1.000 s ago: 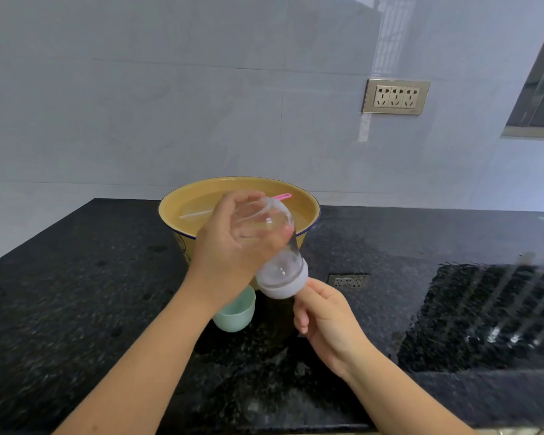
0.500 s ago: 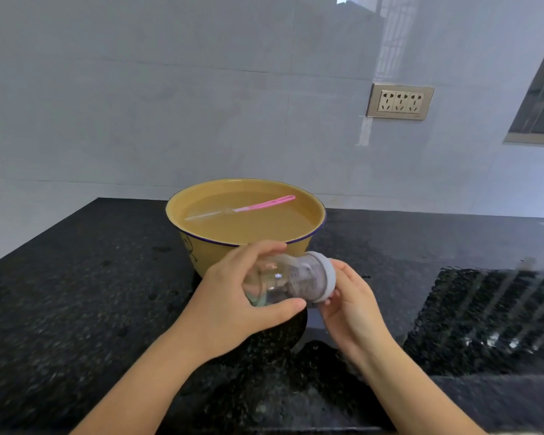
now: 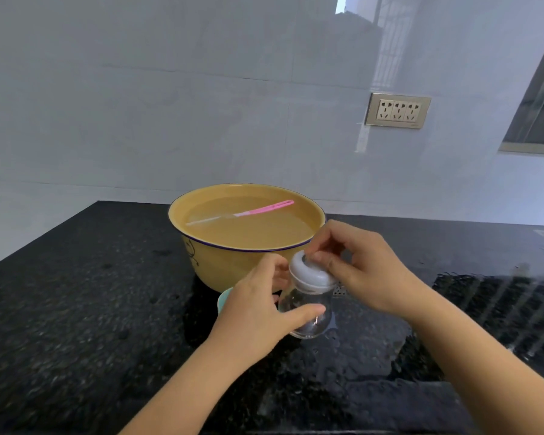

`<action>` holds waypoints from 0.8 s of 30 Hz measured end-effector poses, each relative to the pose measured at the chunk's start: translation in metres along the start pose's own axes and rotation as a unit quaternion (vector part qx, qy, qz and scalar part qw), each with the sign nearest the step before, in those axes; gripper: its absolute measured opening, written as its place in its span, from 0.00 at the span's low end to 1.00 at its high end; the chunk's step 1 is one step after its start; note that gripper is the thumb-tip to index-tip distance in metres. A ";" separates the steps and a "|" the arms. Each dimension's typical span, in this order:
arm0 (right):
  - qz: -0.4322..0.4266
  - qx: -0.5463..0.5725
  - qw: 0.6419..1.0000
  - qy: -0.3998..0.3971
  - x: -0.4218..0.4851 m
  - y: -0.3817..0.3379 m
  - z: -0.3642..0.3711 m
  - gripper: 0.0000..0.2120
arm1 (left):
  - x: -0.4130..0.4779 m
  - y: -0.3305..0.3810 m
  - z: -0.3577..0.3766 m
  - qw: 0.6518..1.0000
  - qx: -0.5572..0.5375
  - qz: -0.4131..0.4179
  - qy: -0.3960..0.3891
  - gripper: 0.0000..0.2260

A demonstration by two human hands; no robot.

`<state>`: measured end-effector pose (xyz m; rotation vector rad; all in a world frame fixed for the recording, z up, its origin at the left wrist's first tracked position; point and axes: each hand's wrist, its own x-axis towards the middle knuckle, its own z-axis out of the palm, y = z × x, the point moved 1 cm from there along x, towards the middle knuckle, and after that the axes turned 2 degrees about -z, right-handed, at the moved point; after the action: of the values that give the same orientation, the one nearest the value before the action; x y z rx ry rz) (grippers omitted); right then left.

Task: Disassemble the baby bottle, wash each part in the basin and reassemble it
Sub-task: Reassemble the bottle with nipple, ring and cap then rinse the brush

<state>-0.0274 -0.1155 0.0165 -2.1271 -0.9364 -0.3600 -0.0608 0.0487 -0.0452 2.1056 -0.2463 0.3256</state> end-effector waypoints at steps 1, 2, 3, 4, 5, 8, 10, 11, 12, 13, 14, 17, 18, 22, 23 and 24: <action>-0.006 -0.011 1.000 -0.004 0.000 -0.002 0.000 0.08 | 0.002 0.002 0.003 1.000 -0.004 -0.003 0.006 0.26; -0.009 -0.016 1.000 -0.006 0.001 -0.002 0.001 0.08 | 0.004 0.003 0.005 1.000 -0.005 -0.005 0.008 0.28; -0.010 -0.018 1.000 -0.009 0.001 -0.003 0.001 0.08 | 0.005 0.004 0.007 1.000 -0.002 -0.004 0.007 0.30; -0.010 -0.022 1.000 -0.015 0.000 -0.004 0.001 0.09 | 0.006 0.004 0.009 1.000 0.004 0.001 0.003 0.30; -0.010 -0.029 0.999 -0.025 0.000 -0.005 0.001 0.10 | 0.007 0.003 0.010 1.000 0.012 0.006 -0.003 0.29; 0.003 -0.047 0.997 -0.061 -0.002 -0.006 0.001 0.12 | 0.007 0.000 0.012 0.999 0.036 0.000 -0.029 0.28; 0.020 -0.042 0.997 -0.067 -0.003 -0.004 0.000 0.11 | 0.008 -0.002 0.013 0.997 0.064 -0.001 -0.043 0.28; 0.027 -0.038 0.997 -0.064 -0.002 -0.002 0.000 0.11 | 0.008 -0.003 0.013 0.996 0.075 0.000 -0.048 0.27; 0.030 -0.034 0.997 -0.059 -0.002 -0.001 0.000 0.11 | 0.008 -0.003 0.013 0.995 0.082 0.000 -0.052 0.27; 0.031 -0.029 0.998 -0.054 -0.002 -0.001 0.000 0.12 | 0.009 -0.003 0.012 0.995 0.088 0.000 -0.055 0.27; 0.033 -0.024 0.998 -0.049 -0.001 0.000 0.000 0.13 | 0.010 -0.004 0.012 0.994 0.095 0.000 -0.057 0.27; 0.041 -0.001 0.999 -0.031 0.000 0.004 0.000 0.16 | 0.012 -0.005 0.009 0.991 0.117 -0.001 -0.061 0.27; 0.044 0.006 0.999 -0.024 0.000 0.005 0.000 0.16 | 0.013 -0.005 0.008 0.991 0.121 -0.002 -0.063 0.27; 0.042 -0.003 0.999 -0.019 0.001 0.007 0.004 0.16 | 0.015 -0.006 0.006 0.984 0.155 -0.004 -0.083 0.26; 0.035 -0.012 0.999 -0.027 0.001 0.006 0.006 0.16 | 0.016 -0.006 0.005 0.982 0.168 -0.005 -0.089 0.27; 0.027 -0.019 0.999 -0.036 0.001 0.005 0.007 0.16 | 0.016 -0.007 0.005 0.979 0.180 -0.006 -0.094 0.29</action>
<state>-0.0233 -0.1118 0.0094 -2.2081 -0.9178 -0.2783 -0.0427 0.0475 -0.0475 2.4995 -0.3043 0.1712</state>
